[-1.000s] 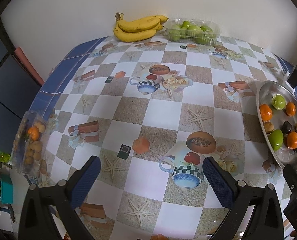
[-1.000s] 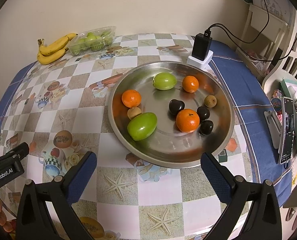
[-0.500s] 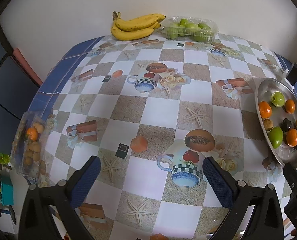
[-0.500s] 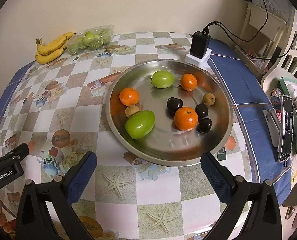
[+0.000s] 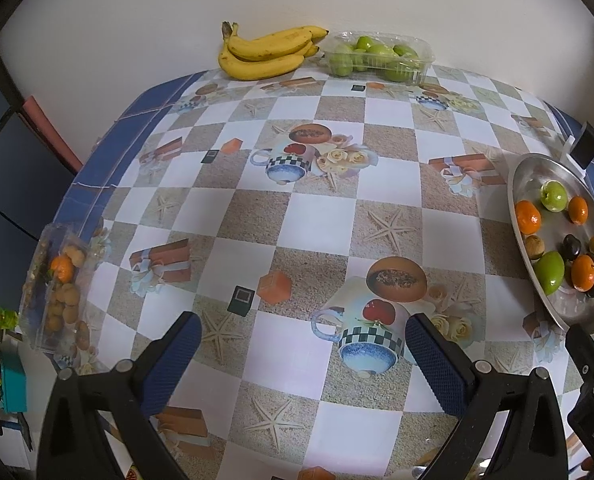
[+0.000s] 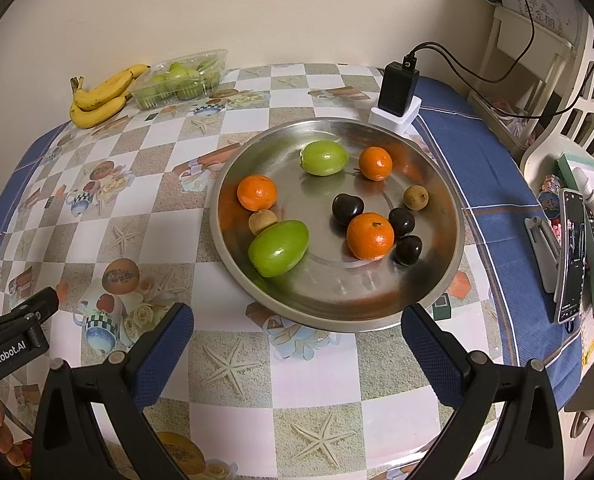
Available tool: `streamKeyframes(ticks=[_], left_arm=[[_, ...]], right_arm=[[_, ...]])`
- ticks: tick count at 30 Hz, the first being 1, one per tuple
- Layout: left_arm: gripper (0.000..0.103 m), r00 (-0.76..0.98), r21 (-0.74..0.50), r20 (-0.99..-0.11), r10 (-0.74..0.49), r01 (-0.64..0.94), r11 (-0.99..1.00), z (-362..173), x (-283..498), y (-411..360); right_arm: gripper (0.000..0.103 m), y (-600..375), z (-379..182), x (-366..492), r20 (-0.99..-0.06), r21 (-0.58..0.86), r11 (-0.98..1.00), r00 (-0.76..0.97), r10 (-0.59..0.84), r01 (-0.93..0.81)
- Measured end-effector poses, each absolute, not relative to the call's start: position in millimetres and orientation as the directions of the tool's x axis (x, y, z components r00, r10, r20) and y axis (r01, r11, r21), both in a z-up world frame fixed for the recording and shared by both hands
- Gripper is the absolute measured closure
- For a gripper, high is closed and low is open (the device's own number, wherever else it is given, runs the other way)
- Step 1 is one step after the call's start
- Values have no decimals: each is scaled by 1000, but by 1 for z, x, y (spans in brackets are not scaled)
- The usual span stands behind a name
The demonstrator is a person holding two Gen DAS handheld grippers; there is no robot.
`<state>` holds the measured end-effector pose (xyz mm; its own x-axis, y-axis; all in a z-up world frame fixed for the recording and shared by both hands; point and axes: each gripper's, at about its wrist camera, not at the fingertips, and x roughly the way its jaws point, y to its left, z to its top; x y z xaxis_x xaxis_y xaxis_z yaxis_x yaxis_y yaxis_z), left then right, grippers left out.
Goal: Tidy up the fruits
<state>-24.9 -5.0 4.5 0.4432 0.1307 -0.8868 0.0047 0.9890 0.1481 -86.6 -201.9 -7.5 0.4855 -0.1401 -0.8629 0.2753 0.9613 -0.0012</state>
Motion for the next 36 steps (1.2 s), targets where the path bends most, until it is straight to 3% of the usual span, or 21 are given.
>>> streamKeyframes(ticks=[36], left_arm=[[0, 404, 128, -906, 123, -16, 992, -3, -22, 2]], right_arm=[[0, -204, -6, -88, -863, 1, 959, 484, -141, 282]])
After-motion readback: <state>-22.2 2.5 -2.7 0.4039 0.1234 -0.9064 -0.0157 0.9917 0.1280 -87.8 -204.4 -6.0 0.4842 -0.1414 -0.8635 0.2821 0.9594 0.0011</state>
